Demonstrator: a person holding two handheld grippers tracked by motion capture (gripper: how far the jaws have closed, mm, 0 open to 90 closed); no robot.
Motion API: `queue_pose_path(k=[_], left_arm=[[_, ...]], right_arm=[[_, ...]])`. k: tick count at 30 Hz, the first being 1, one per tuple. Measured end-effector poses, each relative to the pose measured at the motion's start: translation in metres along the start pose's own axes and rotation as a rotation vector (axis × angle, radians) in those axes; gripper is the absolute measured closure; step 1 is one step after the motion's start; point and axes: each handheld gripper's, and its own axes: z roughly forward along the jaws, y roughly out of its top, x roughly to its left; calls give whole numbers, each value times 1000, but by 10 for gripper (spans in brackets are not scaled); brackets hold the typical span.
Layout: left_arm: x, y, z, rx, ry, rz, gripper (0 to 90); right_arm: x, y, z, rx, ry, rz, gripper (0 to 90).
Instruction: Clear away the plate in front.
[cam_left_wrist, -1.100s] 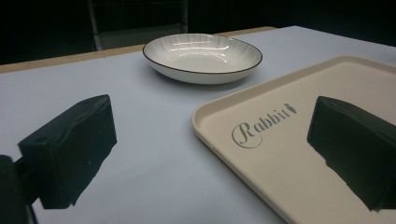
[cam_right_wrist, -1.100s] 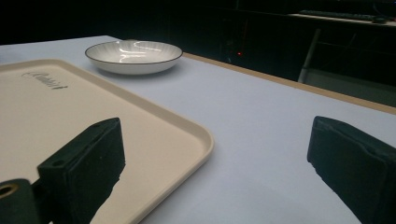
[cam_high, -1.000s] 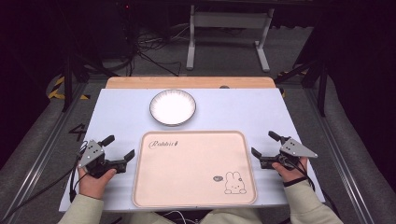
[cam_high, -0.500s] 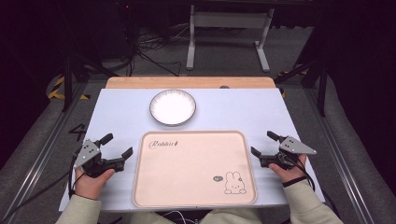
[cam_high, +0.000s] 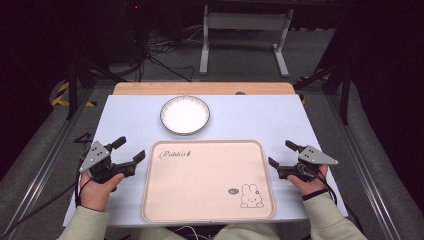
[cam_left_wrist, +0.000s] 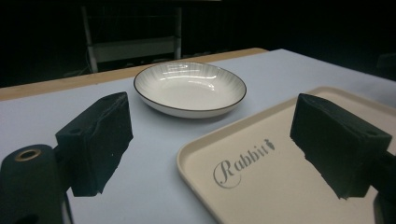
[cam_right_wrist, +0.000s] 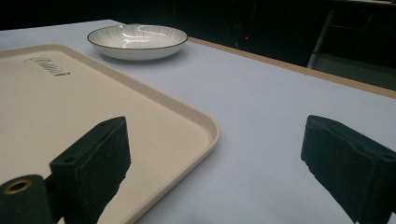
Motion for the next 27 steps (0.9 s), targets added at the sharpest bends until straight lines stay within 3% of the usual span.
queue_pose_path(k=[3,7,11,12,13,14,16,17,19,23,27], left_arm=[[1,6,3,-8,24,-13,120],[4,14,8,16,95,-18,86],[8,17,11,-5,105,-16,137],[8,16,12,8,105,-43,170],[9,17,13,62,107,-120,175],[10,18,15,55,90,-134,110],[11,18,16,39,66,-124,179],[11,21,18,30,67,-92,160],[11,24,20,14,56,-75,146],[11,34,23,0,7,-73,189],[12,42,25,-20,-10,-56,209]], right_arm=[[0,0,0,-1,0,5,82],[-1,0,0,-1,0,5,82],[-1,0,0,-5,1,5,82],[-1,0,0,-5,1,5,82],[-1,0,0,-5,1,5,82],[-1,0,0,-4,0,6,82],[0,0,0,-2,1,5,82],[0,0,0,-3,2,4,82],[0,0,0,-2,2,3,82],[0,0,0,-1,3,0,82],[-1,0,0,1,4,1,82]])
